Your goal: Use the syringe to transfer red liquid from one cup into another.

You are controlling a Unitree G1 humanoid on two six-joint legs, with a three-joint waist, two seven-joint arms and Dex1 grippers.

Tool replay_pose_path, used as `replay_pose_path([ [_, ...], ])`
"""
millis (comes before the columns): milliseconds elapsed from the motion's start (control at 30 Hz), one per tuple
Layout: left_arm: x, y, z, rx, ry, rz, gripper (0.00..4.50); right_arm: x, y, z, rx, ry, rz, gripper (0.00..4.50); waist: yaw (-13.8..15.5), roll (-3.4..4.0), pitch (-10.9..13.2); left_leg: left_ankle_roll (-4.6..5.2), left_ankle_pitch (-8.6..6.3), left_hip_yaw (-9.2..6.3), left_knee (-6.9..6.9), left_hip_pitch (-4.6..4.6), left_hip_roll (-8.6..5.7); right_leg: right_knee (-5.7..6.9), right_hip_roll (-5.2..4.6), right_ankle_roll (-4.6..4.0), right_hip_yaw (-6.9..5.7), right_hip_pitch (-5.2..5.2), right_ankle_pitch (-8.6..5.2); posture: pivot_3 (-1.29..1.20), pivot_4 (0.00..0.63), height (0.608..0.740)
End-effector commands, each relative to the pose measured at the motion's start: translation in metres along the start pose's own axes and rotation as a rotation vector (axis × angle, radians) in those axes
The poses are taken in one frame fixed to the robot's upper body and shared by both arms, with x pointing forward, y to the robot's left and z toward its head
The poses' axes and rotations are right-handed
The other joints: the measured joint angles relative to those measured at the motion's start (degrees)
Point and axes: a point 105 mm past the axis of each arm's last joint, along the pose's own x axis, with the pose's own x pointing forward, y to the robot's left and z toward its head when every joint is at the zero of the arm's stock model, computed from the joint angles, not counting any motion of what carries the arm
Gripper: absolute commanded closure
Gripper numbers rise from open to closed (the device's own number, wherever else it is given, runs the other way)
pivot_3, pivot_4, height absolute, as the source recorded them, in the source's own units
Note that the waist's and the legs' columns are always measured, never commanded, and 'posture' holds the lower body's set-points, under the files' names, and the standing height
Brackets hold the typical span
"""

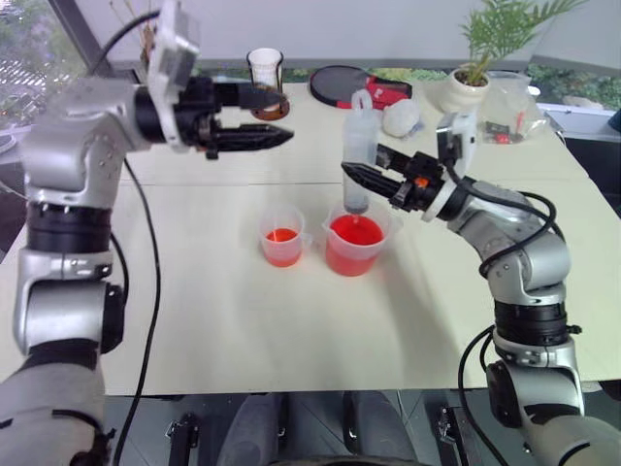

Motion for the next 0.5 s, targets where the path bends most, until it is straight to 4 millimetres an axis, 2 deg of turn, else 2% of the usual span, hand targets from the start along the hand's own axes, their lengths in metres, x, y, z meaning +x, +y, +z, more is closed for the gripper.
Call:
replay_pose_path([
  [33,0.010,0.008,0.011,0.082,-0.032,0.000,1.55,0.001,0.007,0.010,-0.039,-0.038,0.009,3.13,-0.1,0.00,0.0,0.00,0.00,0.00,0.00,0.00,0.01,0.00,0.01,0.00,0.00,-0.01,0.00,0.00,0.150,0.740],
  [300,0.033,0.013,0.006,0.121,-0.073,-0.020,1.55,0.001,0.014,0.008,-0.014,-0.036,0.001,3.13,-0.1,-0.01,0.0,0.00,0.00,0.01,-0.01,0.00,0.04,0.02,0.02,0.00,0.00,-0.05,0.00,0.00,0.150,0.740],
  [500,0.053,0.007,-0.008,0.098,-0.084,-0.068,1.55,0.002,0.019,0.007,0.001,-0.037,-0.007,3.13,0.1,-0.02,0.0,0.01,0.00,0.01,0.01,-0.01,0.02,0.01,0.01,0.00,0.00,-0.04,0.00,0.00,0.150,0.740],
])
